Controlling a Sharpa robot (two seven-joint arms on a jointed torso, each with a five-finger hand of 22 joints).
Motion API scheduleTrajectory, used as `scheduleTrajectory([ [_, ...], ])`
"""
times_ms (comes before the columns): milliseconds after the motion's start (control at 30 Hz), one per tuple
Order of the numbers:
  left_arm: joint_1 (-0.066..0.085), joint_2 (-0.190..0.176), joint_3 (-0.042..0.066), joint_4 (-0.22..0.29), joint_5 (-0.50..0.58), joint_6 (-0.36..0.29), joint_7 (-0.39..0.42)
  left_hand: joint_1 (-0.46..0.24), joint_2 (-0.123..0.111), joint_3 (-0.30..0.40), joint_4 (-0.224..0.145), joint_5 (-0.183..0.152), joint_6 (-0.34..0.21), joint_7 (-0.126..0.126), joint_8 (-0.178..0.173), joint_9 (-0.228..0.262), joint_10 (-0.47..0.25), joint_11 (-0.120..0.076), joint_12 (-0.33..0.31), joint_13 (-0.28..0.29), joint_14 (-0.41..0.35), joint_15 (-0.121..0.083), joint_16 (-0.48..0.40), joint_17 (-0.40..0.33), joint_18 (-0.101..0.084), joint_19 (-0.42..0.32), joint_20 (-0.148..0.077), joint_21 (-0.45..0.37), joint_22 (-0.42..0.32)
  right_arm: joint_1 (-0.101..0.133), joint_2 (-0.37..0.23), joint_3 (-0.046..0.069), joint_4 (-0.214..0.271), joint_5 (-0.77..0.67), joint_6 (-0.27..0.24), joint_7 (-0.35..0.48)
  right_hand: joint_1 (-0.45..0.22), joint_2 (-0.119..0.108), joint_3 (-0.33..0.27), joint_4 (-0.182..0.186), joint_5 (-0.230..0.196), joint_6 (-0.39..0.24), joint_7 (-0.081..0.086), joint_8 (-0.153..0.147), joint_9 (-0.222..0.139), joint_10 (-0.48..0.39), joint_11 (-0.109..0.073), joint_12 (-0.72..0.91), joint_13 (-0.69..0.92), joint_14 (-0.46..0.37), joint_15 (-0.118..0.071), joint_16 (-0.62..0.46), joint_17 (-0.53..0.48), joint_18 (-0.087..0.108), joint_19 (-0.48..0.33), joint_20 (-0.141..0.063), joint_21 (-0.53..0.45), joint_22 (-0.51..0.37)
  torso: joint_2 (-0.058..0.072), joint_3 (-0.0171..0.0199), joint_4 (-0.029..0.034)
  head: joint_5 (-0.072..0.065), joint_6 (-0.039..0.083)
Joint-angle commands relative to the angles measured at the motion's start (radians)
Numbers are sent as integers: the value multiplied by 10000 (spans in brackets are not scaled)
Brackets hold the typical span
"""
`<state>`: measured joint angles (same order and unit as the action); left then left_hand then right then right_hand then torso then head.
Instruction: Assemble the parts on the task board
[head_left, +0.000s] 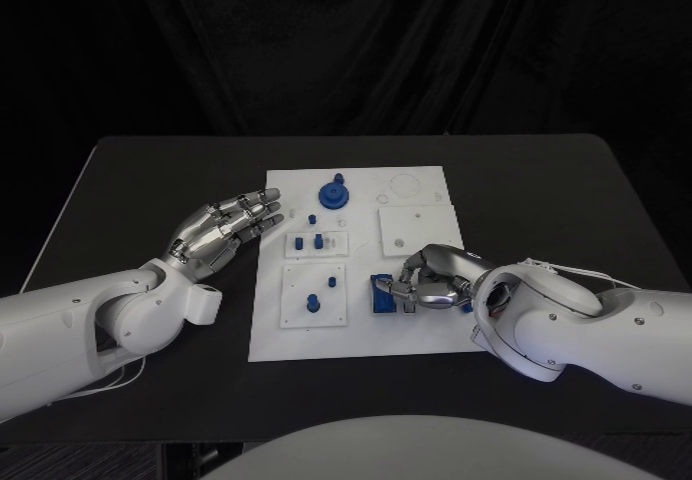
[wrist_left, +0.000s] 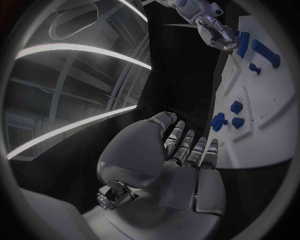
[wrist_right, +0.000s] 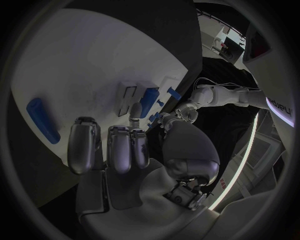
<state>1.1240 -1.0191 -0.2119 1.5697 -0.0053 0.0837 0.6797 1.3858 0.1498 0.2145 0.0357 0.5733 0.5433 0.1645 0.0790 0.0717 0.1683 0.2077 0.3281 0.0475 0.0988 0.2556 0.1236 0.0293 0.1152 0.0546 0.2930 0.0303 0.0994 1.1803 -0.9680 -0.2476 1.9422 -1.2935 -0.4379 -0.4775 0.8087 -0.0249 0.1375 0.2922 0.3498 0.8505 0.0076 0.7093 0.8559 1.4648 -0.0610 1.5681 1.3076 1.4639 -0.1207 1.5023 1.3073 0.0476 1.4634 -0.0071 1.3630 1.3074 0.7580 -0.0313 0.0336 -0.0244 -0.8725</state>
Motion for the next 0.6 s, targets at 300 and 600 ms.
scheduleTrajectory([
  [300,-18,27,6,-15,-42,216,566,-53,52,71,19,42,93,20,64,18,74,-11,45,7,60,9,46,12,-83,88,8,53,0,-15,-32,4,1,226,-298,327,-768,319,-724,24,-1064,69,48,-155,111,1060,51,27,2632,756,58,-48,880,52,377,28,-57,1925,3,7,2,23,-2],
  [600,-20,-8,6,-1,-42,221,552,-54,52,83,15,41,112,33,70,21,77,-6,47,7,65,14,52,13,-86,93,10,56,5,-14,-287,0,212,371,-540,945,264,279,-781,-170,-176,-6,50,-197,248,1060,53,27,2632,766,61,-25,927,44,394,31,-26,1942,4,7,3,62,-2],
])
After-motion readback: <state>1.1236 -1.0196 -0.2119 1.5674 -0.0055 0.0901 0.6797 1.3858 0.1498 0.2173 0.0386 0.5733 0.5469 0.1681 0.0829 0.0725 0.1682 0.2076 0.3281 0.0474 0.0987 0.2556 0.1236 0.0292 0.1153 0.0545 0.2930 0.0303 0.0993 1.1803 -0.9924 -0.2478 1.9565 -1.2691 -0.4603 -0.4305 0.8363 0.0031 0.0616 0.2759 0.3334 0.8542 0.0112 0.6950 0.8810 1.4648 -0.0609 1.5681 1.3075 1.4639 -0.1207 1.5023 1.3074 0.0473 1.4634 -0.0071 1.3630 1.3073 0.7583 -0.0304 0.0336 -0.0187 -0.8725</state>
